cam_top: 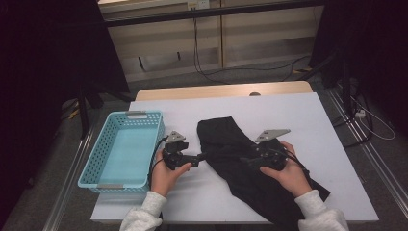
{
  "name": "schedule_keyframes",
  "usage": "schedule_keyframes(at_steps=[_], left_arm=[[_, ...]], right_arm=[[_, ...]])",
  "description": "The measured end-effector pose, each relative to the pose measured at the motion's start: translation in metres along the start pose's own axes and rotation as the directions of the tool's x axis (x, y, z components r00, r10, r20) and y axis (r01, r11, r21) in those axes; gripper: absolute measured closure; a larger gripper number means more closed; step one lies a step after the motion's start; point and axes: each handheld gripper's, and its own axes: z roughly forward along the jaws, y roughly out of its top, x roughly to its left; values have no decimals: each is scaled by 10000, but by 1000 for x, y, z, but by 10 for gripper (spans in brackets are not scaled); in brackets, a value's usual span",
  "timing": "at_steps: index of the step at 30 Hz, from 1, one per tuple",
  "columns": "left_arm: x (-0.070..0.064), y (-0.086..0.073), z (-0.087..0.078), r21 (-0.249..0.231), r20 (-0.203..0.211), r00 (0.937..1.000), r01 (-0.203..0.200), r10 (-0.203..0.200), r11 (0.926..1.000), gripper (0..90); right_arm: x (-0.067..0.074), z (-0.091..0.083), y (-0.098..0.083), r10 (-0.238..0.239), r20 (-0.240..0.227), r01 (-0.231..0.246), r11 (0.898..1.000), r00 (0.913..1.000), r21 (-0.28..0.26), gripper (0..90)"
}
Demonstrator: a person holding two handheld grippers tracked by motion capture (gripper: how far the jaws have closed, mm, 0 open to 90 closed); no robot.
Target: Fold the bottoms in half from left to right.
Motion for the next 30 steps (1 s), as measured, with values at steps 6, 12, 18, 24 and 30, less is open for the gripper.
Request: schedule_keyframes(at_steps=[6, 12, 18, 24, 30], left_arm=[[0, 1, 12, 311, -165, 9999, -10, 15, 9995, 138], [5, 1, 21, 531, -333, 9993, 191, -174, 9984, 158], [6, 5, 34, 627, -560, 9984, -50, 85, 9980, 174], [6, 10, 45, 526, -773, 9970, 51, -10, 9986, 172], [-5, 18, 56, 708, -982, 9952, 23, 47, 9975, 306]], right_arm=[[-16, -20, -23, 533, 582, -536, 9986, 9969, 27, 339], [-30, -42, -40, 911, 1033, -898, 9958, 9905, -173, 328], [-37, -56, -55, 1218, 1287, -1203, 9925, 9842, -194, 317], [-39, -64, -64, 1372, 1435, -1350, 9905, 9801, -248, 319], [-37, -69, -68, 1315, 1565, -1296, 9913, 9789, -224, 321]])
